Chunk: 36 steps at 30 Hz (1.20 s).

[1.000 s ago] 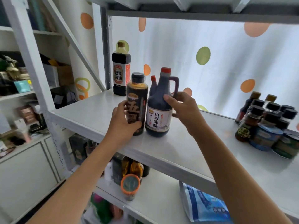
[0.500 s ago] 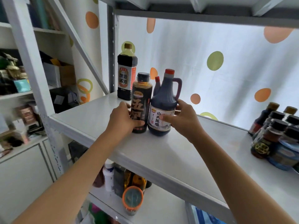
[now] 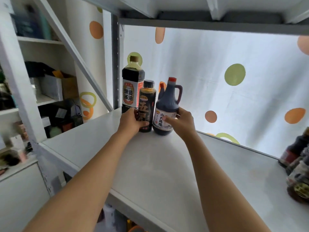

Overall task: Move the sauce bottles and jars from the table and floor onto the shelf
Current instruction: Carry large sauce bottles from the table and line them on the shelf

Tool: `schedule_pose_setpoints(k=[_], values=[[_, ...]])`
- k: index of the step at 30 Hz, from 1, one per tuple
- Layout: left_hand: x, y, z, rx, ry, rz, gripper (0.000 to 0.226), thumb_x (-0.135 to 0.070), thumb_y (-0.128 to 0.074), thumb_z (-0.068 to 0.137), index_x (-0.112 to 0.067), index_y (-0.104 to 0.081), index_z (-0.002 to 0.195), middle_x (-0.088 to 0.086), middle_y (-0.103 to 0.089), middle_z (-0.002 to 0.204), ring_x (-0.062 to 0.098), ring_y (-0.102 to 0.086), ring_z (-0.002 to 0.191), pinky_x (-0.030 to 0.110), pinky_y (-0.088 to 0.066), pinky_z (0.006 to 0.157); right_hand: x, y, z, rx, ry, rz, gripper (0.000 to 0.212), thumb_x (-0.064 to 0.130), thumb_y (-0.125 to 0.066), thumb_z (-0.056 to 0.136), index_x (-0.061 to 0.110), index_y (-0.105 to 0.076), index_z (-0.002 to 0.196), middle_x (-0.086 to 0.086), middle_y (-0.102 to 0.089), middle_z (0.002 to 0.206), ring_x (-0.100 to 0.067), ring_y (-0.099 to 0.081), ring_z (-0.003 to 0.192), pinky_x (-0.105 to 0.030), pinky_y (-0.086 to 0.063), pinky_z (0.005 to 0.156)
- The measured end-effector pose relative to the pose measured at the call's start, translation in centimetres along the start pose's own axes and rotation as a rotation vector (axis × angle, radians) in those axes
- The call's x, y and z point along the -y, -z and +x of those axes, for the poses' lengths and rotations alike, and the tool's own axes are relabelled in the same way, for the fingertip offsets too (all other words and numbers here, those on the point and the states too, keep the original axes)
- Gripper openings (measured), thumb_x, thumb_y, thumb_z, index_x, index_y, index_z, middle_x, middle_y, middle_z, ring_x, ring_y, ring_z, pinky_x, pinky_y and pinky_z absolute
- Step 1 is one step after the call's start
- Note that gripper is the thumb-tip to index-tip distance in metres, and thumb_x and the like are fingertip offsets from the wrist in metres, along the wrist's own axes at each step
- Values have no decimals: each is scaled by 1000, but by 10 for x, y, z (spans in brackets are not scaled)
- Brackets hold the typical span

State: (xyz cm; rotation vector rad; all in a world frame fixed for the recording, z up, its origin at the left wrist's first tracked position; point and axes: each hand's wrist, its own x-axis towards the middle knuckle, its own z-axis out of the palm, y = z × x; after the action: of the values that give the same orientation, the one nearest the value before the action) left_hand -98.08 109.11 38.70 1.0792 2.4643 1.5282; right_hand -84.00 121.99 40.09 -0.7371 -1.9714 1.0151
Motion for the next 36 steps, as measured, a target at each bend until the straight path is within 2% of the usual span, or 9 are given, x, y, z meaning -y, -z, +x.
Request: schedule_pose_setpoints(k=[2, 7, 11, 16, 20, 25, 28, 33, 36], values=[[5, -8, 11, -15, -1, -45, 54, -24, -85, 72, -10, -58, 116, 5, -68, 116, 24, -63, 109, 37, -49, 93, -3, -2, 16, 7, -4, -11, 40, 17, -84, 73, 14, -71, 111, 3, -75, 96, -12, -71, 90, -33, -60, 81], [21, -30, 32, -109, -76, -90, 48, -19, -81, 77, -8, -63, 119, 8, -68, 118, 24, -62, 111, 30, -47, 93, -16, -16, 42, -47, 23, -12, 38, 18, -84, 71, 16, -73, 107, 7, -75, 91, -9, -71, 86, -29, -59, 77], [28, -37, 42, -176, -114, 2, 52, -23, -77, 81, -10, -60, 128, 11, -57, 126, 28, -55, 117, 40, -46, 103, -23, -20, 55, -20, 35, -5, 43, 18, -84, 70, 17, -72, 111, 7, -75, 98, -10, -70, 92, -32, -59, 82], [30, -41, 51, -190, -79, -22, 45, -26, -77, 81, -11, -62, 120, 7, -63, 120, 26, -60, 110, 36, -50, 94, -26, -17, 62, 3, 21, 11, 56, 23, -88, 68, 14, -67, 119, 5, -72, 107, -13, -67, 99, -32, -58, 84], [30, -44, 56, -213, -39, -42, 39, -24, -78, 81, -9, -60, 113, 8, -68, 112, 26, -63, 103, 37, -53, 89, -26, -20, 61, -30, 30, 4, 57, 24, -88, 67, 14, -66, 119, 4, -72, 108, -12, -67, 99, -30, -57, 85], [33, -44, 59, -216, -6, -30, 34, -19, -77, 82, -6, -59, 108, 10, -67, 104, 26, -62, 97, 32, -48, 81, -21, -35, 53, -118, 57, -25, 51, 27, -85, 71, 15, -65, 116, 7, -70, 102, -11, -66, 94, -27, -56, 81], [35, -45, 59, -215, 6, -28, 31, -17, -77, 81, -7, -60, 104, 8, -65, 99, 23, -60, 90, 29, -44, 77, -22, -39, 50, -143, 67, -44, 53, 30, -84, 73, 17, -63, 119, 7, -69, 105, -12, -64, 97, -24, -52, 80], [37, -44, 61, -213, 16, -42, 32, -17, -78, 80, -5, -61, 105, 6, -65, 98, 19, -56, 86, 28, -43, 77, -27, -42, 49, -158, 57, -32, 59, 34, -83, 72, 19, -61, 125, 10, -68, 109, -11, -64, 103, -34, -55, 89], [38, -46, 61, -208, 30, -47, 30, -18, -77, 81, -6, -60, 103, 7, -65, 98, 22, -58, 88, 29, -42, 76, -30, -43, 49, -148, 39, -13, 62, 35, -83, 74, 21, -58, 129, 11, -68, 118, -9, -64, 106, -33, -55, 88]])
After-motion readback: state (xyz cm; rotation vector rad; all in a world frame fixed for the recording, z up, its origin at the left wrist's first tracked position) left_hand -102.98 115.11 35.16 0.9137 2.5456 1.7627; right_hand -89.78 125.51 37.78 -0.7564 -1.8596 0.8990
